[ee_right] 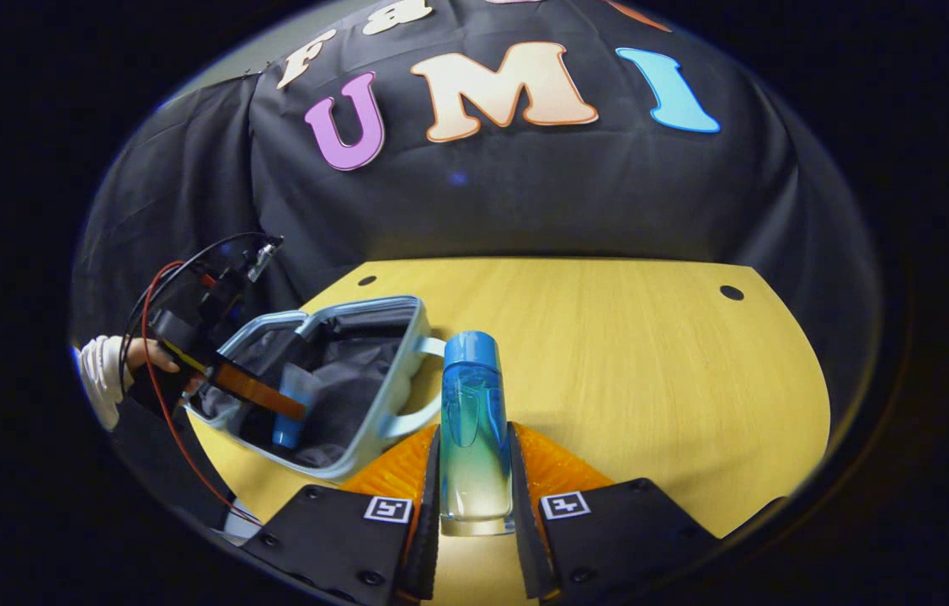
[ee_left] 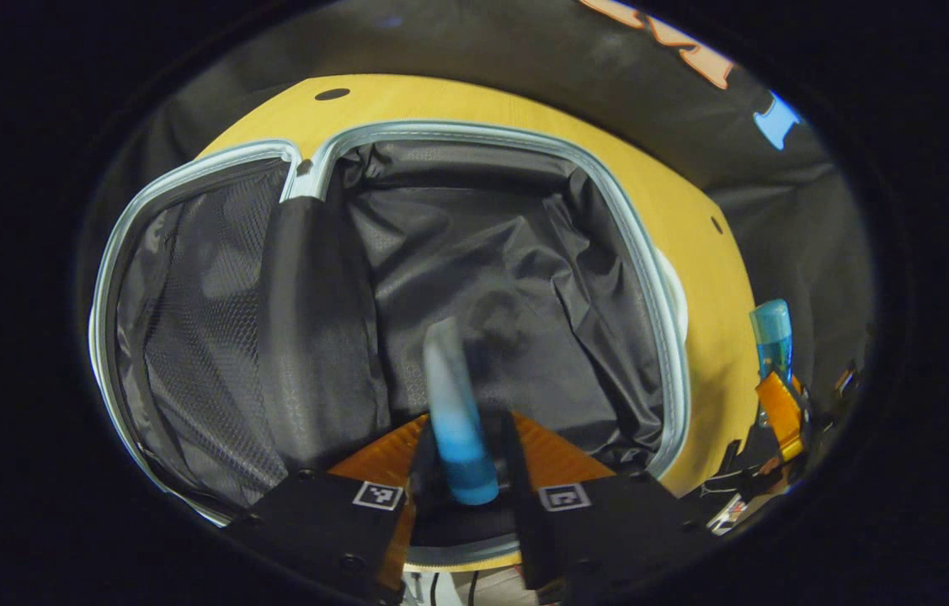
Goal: First open the suitcase, pack the skin care products into it, and then close the suitcase.
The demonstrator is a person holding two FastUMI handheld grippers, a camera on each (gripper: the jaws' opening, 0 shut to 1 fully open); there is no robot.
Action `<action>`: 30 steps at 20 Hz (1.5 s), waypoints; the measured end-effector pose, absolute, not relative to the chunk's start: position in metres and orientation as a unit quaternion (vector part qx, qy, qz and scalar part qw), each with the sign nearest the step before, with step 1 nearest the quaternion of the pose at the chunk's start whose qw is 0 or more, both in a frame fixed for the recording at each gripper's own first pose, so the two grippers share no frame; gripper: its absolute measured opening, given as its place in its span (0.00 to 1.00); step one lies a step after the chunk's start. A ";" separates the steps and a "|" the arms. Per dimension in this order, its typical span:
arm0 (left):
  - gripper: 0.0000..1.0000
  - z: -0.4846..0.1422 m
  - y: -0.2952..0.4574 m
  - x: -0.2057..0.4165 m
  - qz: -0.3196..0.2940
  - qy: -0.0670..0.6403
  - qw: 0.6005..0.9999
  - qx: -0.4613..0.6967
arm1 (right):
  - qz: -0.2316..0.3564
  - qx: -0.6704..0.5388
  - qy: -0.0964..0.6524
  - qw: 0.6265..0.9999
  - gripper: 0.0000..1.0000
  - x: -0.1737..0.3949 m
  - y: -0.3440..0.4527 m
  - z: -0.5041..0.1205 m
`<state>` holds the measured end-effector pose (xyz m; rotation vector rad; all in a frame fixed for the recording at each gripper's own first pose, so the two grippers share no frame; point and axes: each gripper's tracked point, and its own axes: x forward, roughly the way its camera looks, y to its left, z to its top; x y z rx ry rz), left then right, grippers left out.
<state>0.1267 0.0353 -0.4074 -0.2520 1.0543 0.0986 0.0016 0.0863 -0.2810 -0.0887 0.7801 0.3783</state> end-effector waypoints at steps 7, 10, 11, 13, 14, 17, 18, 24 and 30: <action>0.95 -0.317 0.060 0.125 0.029 0.401 0.900 -0.168 | 0.227 -0.006 0.370 0.901 0.41 -0.002 0.192 -0.278; 0.95 -0.285 0.110 0.102 0.074 0.357 0.911 -0.194 | 0.236 0.002 0.378 0.895 0.39 0.002 0.223 -0.299; 0.95 -0.277 0.132 0.092 0.097 0.344 0.913 -0.199 | 0.236 0.001 0.381 0.894 0.41 0.002 0.230 -0.308; 0.95 -0.265 0.166 0.068 0.139 0.325 0.910 -0.217 | 0.231 -0.006 0.395 0.889 0.41 0.003 0.238 -0.329; 0.95 -0.263 0.183 0.059 0.159 0.313 0.908 -0.230 | 0.227 -0.010 0.404 0.886 0.41 0.003 0.241 -0.339; 0.94 -0.255 0.224 0.027 0.215 0.285 0.897 -0.263 | 0.213 -0.032 0.425 0.879 0.41 -0.002 0.241 -0.364; 0.95 -0.257 0.233 0.016 0.229 0.277 0.892 -0.272 | 0.209 -0.041 0.430 0.878 0.39 -0.002 0.239 -0.371; 0.89 -0.270 0.283 -0.021 0.293 0.245 0.869 -0.315 | 0.200 -0.063 0.441 0.873 0.39 -0.005 0.234 -0.385; 0.94 -0.281 0.333 -0.037 0.335 0.225 0.857 -0.320 | 0.211 -0.021 0.426 0.880 0.41 -0.002 0.238 -0.354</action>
